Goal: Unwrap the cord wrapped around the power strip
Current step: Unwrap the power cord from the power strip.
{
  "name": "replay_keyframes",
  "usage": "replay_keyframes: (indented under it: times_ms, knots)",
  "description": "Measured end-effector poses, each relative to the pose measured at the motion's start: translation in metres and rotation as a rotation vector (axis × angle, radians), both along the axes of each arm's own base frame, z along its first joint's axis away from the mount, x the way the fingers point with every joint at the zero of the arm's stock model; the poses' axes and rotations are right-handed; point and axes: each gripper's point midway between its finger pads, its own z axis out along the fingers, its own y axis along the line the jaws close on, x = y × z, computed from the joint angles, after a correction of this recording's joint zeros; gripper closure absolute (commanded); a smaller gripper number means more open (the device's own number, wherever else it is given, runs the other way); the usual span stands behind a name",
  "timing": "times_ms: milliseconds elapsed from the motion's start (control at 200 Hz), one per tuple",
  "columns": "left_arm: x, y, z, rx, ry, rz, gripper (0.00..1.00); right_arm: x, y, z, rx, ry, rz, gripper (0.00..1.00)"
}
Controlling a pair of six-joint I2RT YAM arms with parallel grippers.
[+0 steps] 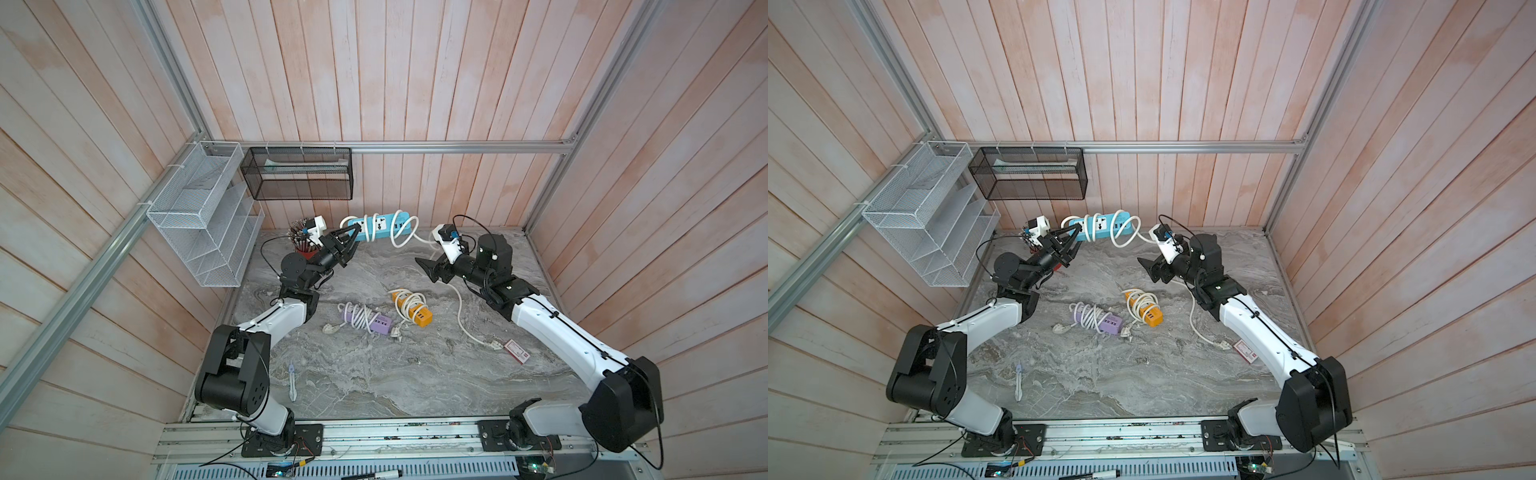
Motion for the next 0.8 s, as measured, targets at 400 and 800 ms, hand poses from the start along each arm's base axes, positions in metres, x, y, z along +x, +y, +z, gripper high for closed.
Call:
replay_keyframes:
  times_ms: [400, 800]
  knots:
    - [-0.003, -0.001, 0.003, -0.001, 0.004, -0.007, 1.0, 0.025, 0.008, 0.014, -0.082, -0.129, -0.048, 0.22]
    - [-0.007, 0.0, 0.009, -0.008, 0.002, -0.01, 1.0, 0.042, 0.003, -0.013, -0.13, -0.084, -0.089, 1.0]
